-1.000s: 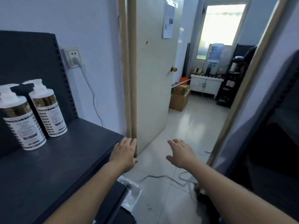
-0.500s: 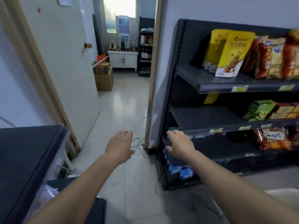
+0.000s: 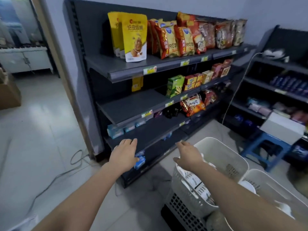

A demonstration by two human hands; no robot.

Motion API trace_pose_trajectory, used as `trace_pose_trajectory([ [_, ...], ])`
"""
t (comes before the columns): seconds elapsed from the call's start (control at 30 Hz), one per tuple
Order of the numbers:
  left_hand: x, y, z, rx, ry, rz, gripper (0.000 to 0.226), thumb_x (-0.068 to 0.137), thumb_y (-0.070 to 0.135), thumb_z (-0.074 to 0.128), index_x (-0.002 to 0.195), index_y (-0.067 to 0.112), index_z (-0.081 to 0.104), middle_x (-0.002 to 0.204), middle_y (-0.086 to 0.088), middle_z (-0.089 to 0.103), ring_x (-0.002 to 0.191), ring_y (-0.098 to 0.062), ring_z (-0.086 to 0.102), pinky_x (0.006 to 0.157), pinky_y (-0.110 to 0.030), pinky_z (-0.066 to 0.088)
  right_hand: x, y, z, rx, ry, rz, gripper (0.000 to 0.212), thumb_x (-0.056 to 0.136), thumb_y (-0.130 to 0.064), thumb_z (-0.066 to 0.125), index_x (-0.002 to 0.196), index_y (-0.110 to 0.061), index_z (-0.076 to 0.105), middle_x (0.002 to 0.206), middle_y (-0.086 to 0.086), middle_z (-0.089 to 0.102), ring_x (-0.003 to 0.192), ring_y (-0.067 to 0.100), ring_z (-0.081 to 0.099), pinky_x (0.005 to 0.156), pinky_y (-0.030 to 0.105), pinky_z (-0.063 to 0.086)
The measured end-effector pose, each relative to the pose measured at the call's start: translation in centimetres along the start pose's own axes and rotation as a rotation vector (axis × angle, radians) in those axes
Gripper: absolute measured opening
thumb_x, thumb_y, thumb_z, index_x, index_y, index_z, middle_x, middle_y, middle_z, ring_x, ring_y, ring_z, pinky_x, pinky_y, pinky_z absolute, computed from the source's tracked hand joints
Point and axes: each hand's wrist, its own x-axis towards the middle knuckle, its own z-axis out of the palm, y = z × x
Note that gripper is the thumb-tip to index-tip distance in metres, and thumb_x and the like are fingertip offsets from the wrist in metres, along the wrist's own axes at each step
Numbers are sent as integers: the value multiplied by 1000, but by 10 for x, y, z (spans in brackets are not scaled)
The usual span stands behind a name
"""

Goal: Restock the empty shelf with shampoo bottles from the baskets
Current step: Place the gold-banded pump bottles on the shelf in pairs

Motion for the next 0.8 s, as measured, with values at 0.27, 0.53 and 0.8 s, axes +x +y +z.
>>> trace_pose_trajectory([
  [0.27,47,123,40,16,-114,195,78,92,37,59,153,12,17,152,-9,30,143,-26,23,111,-40,33,-30,125,17,87,-55,203,59,94,-37,59,145,-15,38,145,8,44,133,28,41,104,40,42],
  [0.53,78,209,92,25,-220,276,71,91,36,60,148,13,26,146,-8,38,136,-27,32,106,-40,37,-35,198,56,138,-109,299,58,90,-40,61,140,-16,43,141,10,48,129,30,44,105,41,42],
  [0.8,110,246,142,109,-385,321,63,91,30,58,145,16,31,142,-7,41,131,-24,37,101,-39,41,-21,225,103,294,-223,376,62,90,-34,62,144,-14,39,139,13,47,132,31,40,106,39,41],
])
